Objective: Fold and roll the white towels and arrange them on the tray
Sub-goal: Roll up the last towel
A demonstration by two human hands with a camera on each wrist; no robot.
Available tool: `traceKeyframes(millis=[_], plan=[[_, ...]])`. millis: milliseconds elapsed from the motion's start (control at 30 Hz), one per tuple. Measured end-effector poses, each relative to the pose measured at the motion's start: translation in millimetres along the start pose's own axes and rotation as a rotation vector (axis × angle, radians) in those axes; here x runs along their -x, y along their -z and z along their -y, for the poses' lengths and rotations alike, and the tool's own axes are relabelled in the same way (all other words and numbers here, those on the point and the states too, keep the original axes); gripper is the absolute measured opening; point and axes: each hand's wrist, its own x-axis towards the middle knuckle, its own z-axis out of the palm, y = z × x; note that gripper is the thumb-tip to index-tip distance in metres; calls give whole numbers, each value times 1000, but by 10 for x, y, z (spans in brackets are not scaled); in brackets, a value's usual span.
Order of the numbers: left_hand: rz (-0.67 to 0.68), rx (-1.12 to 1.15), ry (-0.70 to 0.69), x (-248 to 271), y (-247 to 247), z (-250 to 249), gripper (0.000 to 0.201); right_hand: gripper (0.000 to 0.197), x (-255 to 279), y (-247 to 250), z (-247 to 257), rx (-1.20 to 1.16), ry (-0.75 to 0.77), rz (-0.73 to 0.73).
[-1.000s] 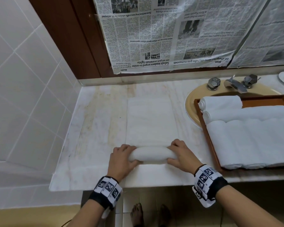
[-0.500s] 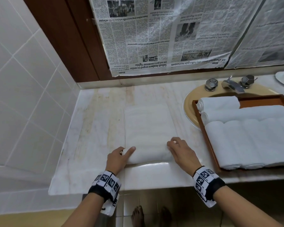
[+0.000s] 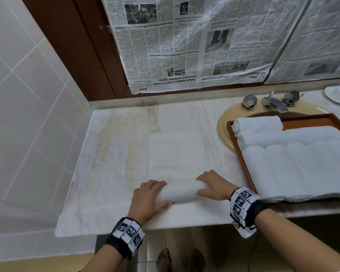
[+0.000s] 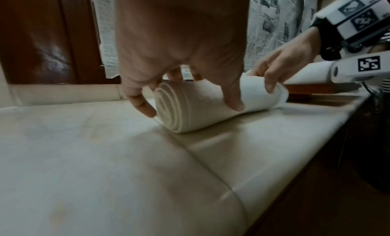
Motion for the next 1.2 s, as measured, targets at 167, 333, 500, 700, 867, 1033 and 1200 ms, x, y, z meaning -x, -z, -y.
traceKeyframes(millis=[167, 333, 500, 700, 867, 1033, 1200], plan=[[178, 347, 41, -108, 188, 92, 62, 49, -2, 31, 14, -163, -114, 124], [230, 409, 156, -227, 212, 75, 60, 38, 106, -134, -23, 108, 109, -334], [184, 417, 369, -328, 209, -11, 70, 54, 184, -317, 12, 386, 173, -422], [-104, 71, 200, -125, 112, -190, 64, 60, 123, -187, 4, 196, 114, -216], [-52, -20, 14, 49, -47, -192, 79, 47, 80, -16, 58, 14, 33, -11], [118, 124, 53, -124, 171, -82, 74, 41, 160, -54, 76, -14, -26, -69], [200, 243, 86, -341, 277, -31, 70, 44, 236, -390, 209, 369, 75, -514]])
